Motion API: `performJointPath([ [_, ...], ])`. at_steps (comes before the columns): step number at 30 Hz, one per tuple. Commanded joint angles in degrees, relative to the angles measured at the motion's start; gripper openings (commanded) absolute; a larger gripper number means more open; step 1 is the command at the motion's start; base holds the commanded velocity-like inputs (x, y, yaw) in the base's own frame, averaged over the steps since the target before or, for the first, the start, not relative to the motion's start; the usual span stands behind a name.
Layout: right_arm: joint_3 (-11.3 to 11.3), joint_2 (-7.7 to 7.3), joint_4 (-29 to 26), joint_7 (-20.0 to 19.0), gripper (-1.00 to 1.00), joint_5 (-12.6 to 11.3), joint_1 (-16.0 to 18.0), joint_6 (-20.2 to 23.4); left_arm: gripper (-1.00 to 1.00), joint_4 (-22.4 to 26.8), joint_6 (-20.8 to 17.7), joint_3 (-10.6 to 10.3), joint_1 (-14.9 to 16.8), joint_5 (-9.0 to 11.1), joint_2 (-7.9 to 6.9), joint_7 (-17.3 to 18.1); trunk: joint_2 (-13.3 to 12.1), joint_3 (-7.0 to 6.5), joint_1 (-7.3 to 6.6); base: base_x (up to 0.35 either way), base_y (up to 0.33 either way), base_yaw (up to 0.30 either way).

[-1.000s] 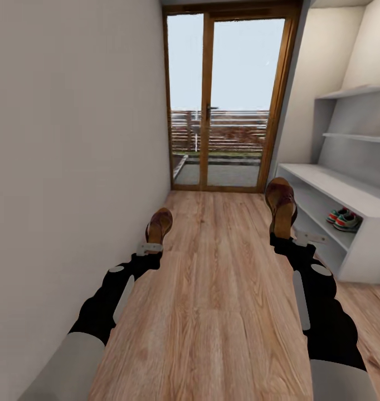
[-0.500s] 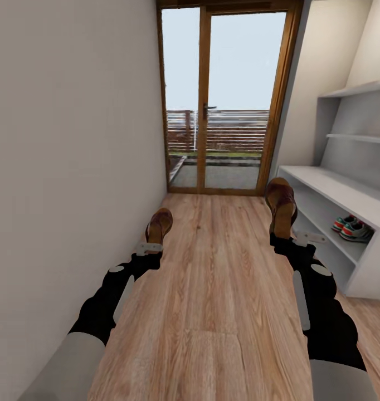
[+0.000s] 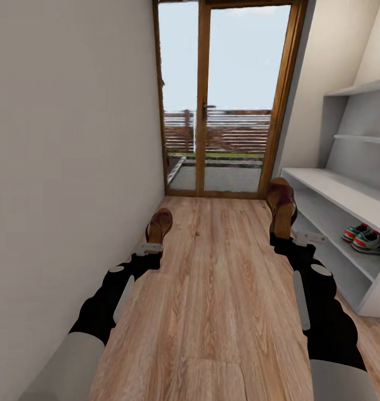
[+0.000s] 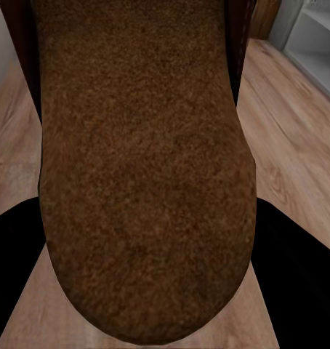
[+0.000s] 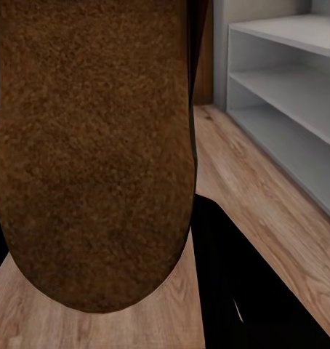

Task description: Pick up the two gym shoes and the two sandals from the corridor floor and place them onto the hallstand (shoe rack) in the corridor, making sure they are on the rack and not on the floor. Arrange them so the two gym shoes are next to each other and the two sandals are next to each other.

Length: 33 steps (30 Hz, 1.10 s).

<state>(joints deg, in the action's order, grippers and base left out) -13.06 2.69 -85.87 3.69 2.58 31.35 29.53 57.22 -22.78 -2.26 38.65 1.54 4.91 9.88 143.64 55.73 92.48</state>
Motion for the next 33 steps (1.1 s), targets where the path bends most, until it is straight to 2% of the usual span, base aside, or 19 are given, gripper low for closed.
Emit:
performJointPath([
  [1,-0.04,0.04,-0.09,0.08,-1.0,0.06,0.04,0.36,-1.0,0.08,-0.35,0.03,0.03,0.19,0.01,0.14,0.03,0.06,0.02,0.348,-0.001,0.0],
  [22,-0.04,0.04,-0.09,0.09,-1.0,0.06,0.05,0.36,-1.0,0.1,-0.35,0.02,0.03,0.2,0.01,0.14,0.03,0.06,0.02,0.348,0.0,-0.001],
  [33,-0.04,0.04,-0.09,0.08,-1.0,0.06,0.05,0.36,-1.0,0.1,-0.34,0.04,0.03,0.21,0.01,0.14,0.03,0.06,0.02,0.348,0.0,-0.108],
])
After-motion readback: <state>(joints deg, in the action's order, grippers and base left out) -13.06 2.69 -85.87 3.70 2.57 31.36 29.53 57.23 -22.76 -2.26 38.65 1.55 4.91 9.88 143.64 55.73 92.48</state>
